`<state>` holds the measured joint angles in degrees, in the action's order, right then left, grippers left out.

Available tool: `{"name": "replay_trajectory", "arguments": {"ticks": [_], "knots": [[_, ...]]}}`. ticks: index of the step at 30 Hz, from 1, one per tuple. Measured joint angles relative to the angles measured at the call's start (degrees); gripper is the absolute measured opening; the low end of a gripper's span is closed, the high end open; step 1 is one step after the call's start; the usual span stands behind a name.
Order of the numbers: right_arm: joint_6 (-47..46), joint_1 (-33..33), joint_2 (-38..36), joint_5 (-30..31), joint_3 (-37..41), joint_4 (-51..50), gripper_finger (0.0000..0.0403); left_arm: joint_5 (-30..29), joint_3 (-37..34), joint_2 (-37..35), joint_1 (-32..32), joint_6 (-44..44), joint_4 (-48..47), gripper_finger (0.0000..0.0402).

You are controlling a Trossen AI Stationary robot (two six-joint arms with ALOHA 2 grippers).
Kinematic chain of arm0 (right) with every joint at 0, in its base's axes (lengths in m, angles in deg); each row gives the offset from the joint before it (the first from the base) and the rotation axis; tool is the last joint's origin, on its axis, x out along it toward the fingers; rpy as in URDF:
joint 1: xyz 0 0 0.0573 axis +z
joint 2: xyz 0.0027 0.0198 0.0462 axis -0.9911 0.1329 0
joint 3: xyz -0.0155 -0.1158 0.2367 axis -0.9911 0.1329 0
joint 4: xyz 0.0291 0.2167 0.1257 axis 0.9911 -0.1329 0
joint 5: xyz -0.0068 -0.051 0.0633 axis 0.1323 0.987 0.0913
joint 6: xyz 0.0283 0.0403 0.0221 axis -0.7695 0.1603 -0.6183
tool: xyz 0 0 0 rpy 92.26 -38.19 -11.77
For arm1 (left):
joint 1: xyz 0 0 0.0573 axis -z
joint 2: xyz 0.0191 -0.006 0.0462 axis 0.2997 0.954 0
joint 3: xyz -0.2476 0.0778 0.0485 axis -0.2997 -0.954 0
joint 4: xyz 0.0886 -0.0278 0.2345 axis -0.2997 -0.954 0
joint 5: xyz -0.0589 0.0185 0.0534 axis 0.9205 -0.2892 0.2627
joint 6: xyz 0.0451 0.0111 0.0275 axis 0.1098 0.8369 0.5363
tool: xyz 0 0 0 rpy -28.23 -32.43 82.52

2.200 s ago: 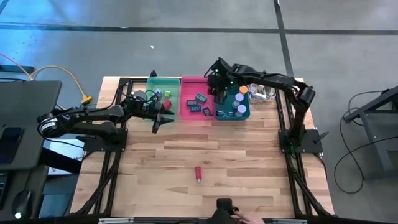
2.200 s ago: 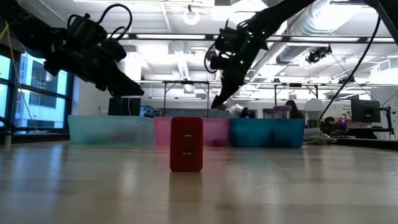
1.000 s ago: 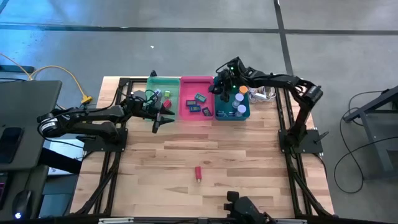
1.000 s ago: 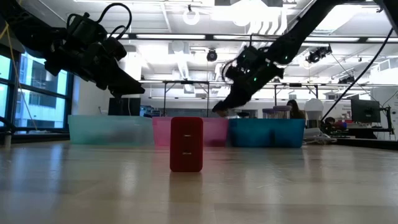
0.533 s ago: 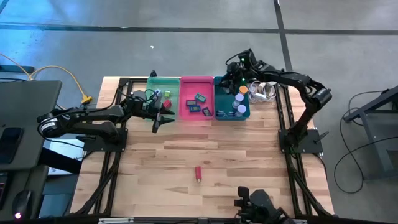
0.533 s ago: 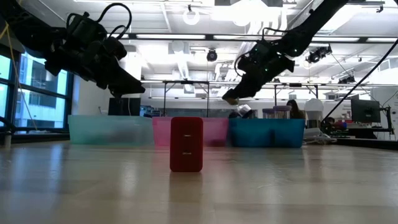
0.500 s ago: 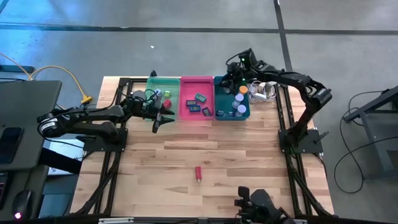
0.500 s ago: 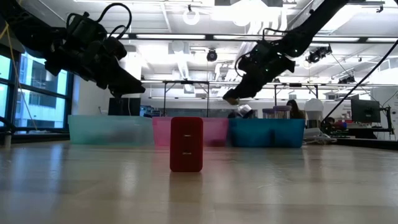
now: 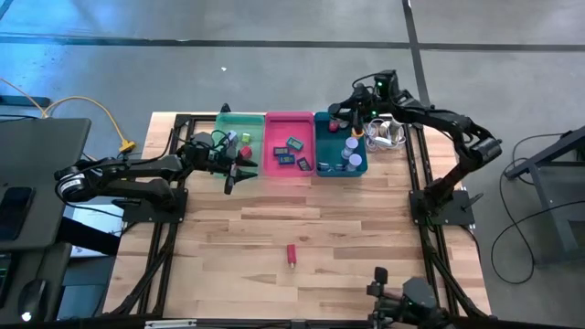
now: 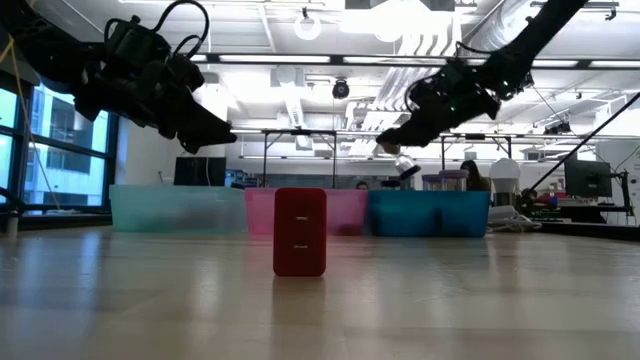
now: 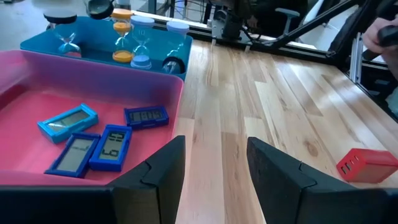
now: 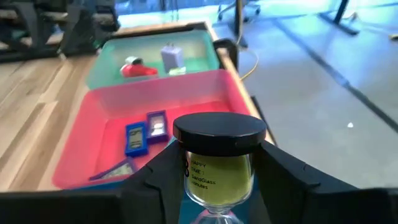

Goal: Pick & Place Office items
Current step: Put the yellow black hourglass into the blue bin

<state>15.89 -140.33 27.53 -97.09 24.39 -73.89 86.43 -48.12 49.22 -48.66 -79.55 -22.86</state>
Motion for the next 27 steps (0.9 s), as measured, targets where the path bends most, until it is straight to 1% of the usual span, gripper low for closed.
{"name": "replay_trajectory", "arguments": {"ticks": [5,9,14,18,22,27], "knots": [[-4.2,-2.5,0.0,-0.9,6.4,13.2,0.0157,0.0,0.0,0.0,0.0,-0.4,1.6,0.0165],[-6.8,-3.2,0.0,1.1,10.7,22.3,0.0160,0.0,0.0,0.0,0.0,-0.7,3.0,0.0165],[-7.0,-3.3,0.0,4.8,14.4,25.3,0.0161,0.0,0.0,0.0,0.0,-0.8,4.2,0.0165],[-7.0,-3.3,0.0,7.6,17.3,29.9,0.0155,0.0,0.0,0.0,0.0,-0.8,4.8,0.0165],[-7.3,-3.3,0.0,10.1,19.4,33.0,0.0162,0.0,0.0,0.0,0.0,-0.9,5.4,0.0165],[-9.9,-3.3,0.0,13.8,23.2,41.0,0.0160,0.0,0.0,0.0,0.0,-1.3,5.6,0.0165]]}}
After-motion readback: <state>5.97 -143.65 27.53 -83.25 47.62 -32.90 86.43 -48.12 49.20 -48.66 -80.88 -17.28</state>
